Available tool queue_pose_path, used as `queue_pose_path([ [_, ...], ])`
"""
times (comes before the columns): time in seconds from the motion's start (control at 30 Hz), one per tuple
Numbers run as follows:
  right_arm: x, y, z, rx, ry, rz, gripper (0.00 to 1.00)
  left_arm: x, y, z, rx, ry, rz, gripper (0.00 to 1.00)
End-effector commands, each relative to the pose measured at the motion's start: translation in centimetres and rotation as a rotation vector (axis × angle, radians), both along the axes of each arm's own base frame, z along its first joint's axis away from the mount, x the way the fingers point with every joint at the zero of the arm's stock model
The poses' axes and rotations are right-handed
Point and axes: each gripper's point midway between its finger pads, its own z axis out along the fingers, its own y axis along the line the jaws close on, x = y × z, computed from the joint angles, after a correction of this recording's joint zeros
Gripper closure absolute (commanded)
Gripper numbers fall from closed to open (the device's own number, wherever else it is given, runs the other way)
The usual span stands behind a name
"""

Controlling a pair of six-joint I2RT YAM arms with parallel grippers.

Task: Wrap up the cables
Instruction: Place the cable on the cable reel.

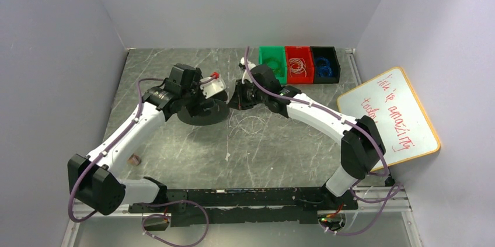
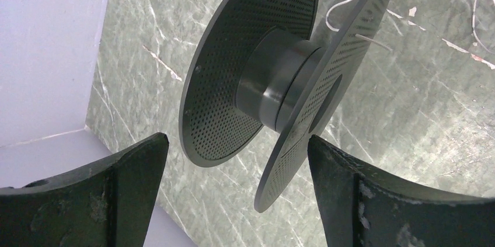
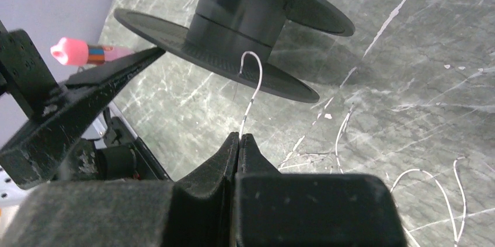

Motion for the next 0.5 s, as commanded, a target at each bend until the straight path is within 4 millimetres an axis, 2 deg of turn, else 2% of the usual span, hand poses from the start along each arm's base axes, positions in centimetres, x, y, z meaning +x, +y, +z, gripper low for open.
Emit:
queue_pose_path([
  [0.0, -1.0, 0.3, 1.7, 0.025, -0.093, 0.086, 1.0, 1.0, -0.8, 1.8, -0.018, -0.056, -0.031, 0.06],
  [0.27, -1.9, 1.1, 0.8, 0.025, -0.12, 0.186, 1.0, 0.1, -3.1, 2.4, -0.068, 0.002, -0.16, 0.06],
  [0.47, -0.8, 0.9, 0.9, -0.003, -0.185, 0.172, 1.0, -0.1, -4.8, 2.1, -0.084, 0.053, -0.258, 0.06],
])
